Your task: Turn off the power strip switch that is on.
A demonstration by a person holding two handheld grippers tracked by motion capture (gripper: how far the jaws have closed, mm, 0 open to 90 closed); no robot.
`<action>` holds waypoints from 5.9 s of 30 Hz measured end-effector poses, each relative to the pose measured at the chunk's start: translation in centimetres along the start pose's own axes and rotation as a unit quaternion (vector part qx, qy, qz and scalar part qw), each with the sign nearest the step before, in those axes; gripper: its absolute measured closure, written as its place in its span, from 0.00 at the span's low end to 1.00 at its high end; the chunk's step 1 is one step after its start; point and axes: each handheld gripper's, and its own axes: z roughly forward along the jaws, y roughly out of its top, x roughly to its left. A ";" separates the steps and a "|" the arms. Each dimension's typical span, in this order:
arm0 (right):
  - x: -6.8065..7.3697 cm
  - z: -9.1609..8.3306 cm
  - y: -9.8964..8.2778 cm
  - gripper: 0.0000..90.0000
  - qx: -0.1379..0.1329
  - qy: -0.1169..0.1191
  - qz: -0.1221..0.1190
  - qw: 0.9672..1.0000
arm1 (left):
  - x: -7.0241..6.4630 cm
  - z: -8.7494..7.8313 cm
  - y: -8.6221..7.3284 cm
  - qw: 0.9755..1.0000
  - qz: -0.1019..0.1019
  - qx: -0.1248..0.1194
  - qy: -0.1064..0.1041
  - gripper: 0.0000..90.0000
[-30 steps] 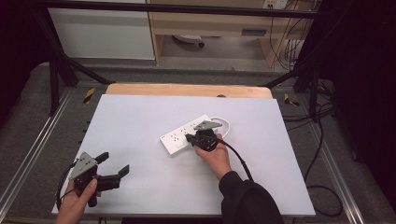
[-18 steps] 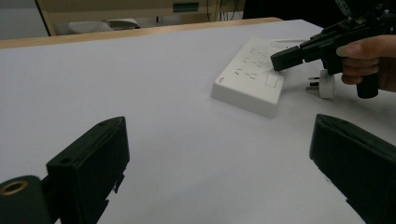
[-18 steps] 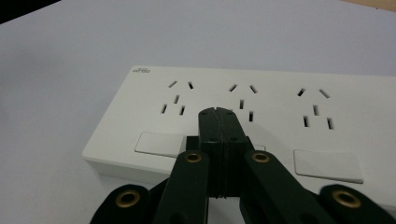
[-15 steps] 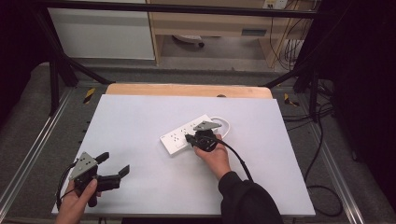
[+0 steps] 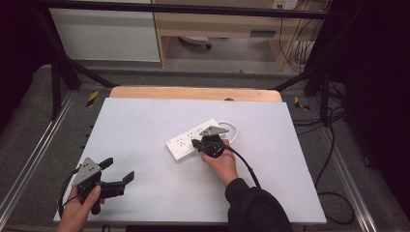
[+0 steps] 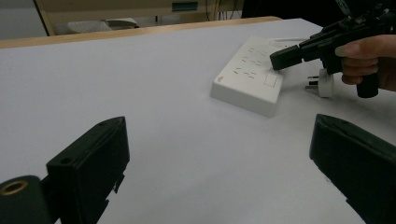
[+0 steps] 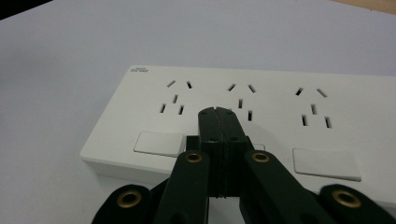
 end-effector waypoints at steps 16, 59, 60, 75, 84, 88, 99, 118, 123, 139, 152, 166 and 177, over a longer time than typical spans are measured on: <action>0.3 0.3 0.0 1.00 0.003 0.005 -0.010 1.000 | 0.0 0.0 0.0 1.000 0.002 0.001 0.001 0.05; -1.2 -2.1 1.9 1.00 -0.035 -0.001 0.000 0.999 | 0.2 -0.1 -0.2 1.000 -0.008 0.004 0.005 0.05; -1.3 -2.2 2.0 1.00 -0.036 -0.002 -0.002 0.999 | 0.2 -0.1 -0.2 1.000 -0.008 0.005 0.005 0.05; -2.7 -4.5 2.6 0.52 -0.057 0.007 0.046 0.997 | 0.3 -0.1 -0.4 1.000 -0.018 0.009 0.008 0.05; -3.8 -6.8 3.1 0.19 -0.062 -0.019 0.058 0.996 | 0.3 -0.1 -0.3 1.000 -0.024 0.007 0.009 0.05; -4.0 -7.7 3.2 0.08 -0.058 -0.017 0.067 0.996 | 0.4 -0.1 -0.3 1.000 -0.023 0.006 0.009 0.05; -5.2 -10.5 3.0 0.05 -0.084 -0.017 0.058 0.995 | 0.4 -0.2 -0.3 1.000 -0.028 0.005 0.013 0.05; -6.7 -15.5 1.7 0.04 -0.101 -0.046 0.045 0.993 | 0.6 -0.3 -0.2 0.999 -0.040 -0.001 0.015 0.05; -7.2 -16.6 1.1 0.05 -0.107 -0.051 0.048 0.992 | 0.6 -0.3 -0.3 0.999 -0.044 -0.001 0.014 0.05; -8.7 -20.4 -1.3 0.05 -0.112 -0.062 0.060 0.990 | 0.7 -0.3 -0.3 0.999 -0.049 0.003 0.014 0.05; -9.3 -22.2 -5.1 0.06 -0.134 -0.084 0.066 0.985 | 0.7 -0.2 -0.3 0.999 -0.051 0.003 0.015 0.05; -9.2 -20.6 -9.1 0.05 -0.117 -0.092 0.074 0.986 | 0.8 -0.2 -0.4 0.998 -0.054 0.003 0.013 0.05; -8.3 -17.6 -10.9 0.05 -0.045 -0.075 0.064 0.994 | 0.7 -0.2 -0.3 0.998 -0.054 0.002 0.012 0.05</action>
